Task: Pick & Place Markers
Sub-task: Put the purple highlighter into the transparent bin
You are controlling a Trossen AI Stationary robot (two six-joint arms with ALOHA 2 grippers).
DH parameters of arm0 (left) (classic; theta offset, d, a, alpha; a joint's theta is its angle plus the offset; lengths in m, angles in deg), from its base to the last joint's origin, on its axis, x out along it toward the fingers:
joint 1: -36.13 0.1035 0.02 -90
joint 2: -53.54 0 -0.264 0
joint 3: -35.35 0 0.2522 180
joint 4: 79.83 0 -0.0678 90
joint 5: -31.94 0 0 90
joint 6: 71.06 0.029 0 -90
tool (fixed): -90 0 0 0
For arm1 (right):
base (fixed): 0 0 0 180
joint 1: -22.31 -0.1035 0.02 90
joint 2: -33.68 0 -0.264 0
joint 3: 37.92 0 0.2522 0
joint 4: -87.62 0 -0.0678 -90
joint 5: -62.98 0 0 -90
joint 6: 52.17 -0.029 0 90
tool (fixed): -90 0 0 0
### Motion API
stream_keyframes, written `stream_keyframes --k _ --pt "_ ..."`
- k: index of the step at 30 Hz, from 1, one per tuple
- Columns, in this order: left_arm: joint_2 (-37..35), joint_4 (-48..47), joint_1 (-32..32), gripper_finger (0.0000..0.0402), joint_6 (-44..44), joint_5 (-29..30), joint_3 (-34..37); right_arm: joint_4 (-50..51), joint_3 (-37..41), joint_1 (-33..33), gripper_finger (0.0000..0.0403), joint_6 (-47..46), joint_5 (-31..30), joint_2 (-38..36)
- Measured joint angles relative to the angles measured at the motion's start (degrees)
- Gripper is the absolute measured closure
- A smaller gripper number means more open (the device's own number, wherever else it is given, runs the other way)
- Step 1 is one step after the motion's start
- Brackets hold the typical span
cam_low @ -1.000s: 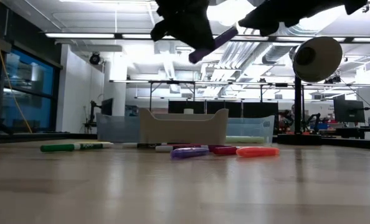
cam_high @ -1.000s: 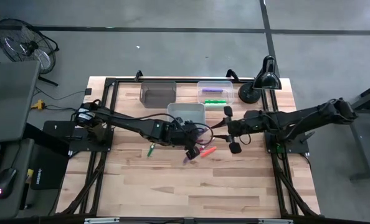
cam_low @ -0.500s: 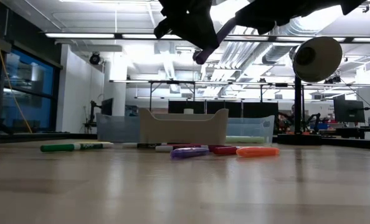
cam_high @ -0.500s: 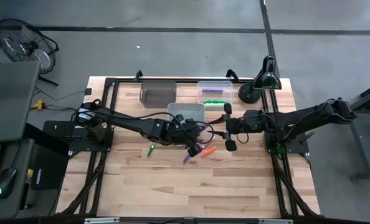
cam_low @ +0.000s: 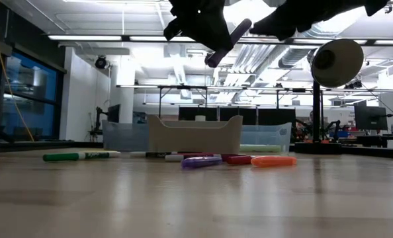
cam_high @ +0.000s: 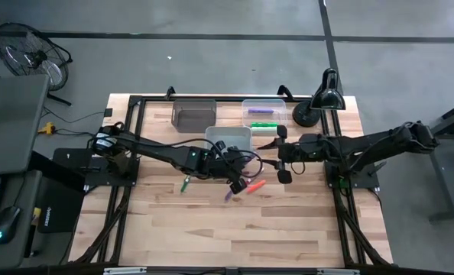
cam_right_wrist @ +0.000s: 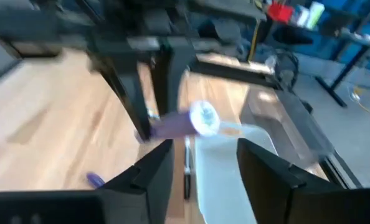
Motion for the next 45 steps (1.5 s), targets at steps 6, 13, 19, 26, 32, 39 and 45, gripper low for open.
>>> stream_keyframes --k 6,13,19,26,32,39,45 --pt "0.00 0.01 0.00 0.0335 0.47 -0.02 0.00 1.35 0.00 1.49 0.0180 -1.72 2.70 0.11" --pt "0.00 -0.01 -0.02 0.0335 0.87 -0.07 0.00 -1.47 0.00 1.44 0.0154 -2.64 9.59 0.17" --pt "0.00 0.28 -0.04 0.0335 0.88 -0.28 0.00 -2.20 0.00 1.46 0.0161 -2.14 10.53 0.61" --pt "-0.04 1.26 -0.04 0.0335 1.98 -0.71 0.00 -6.21 0.00 2.48 0.0166 -1.71 11.09 5.27" --pt "-0.04 1.05 -0.04 0.0334 2.41 -1.03 0.00 -9.59 0.00 4.23 0.0167 -1.33 13.24 7.02" --pt "-0.04 1.00 -0.02 0.0334 2.53 -1.03 0.00 -9.81 0.00 4.45 0.0169 -1.31 13.74 6.71" --pt "-0.04 1.00 -0.02 0.0334 2.52 -1.03 0.00 -9.79 0.00 4.45 0.0212 -0.88 13.65 6.71"
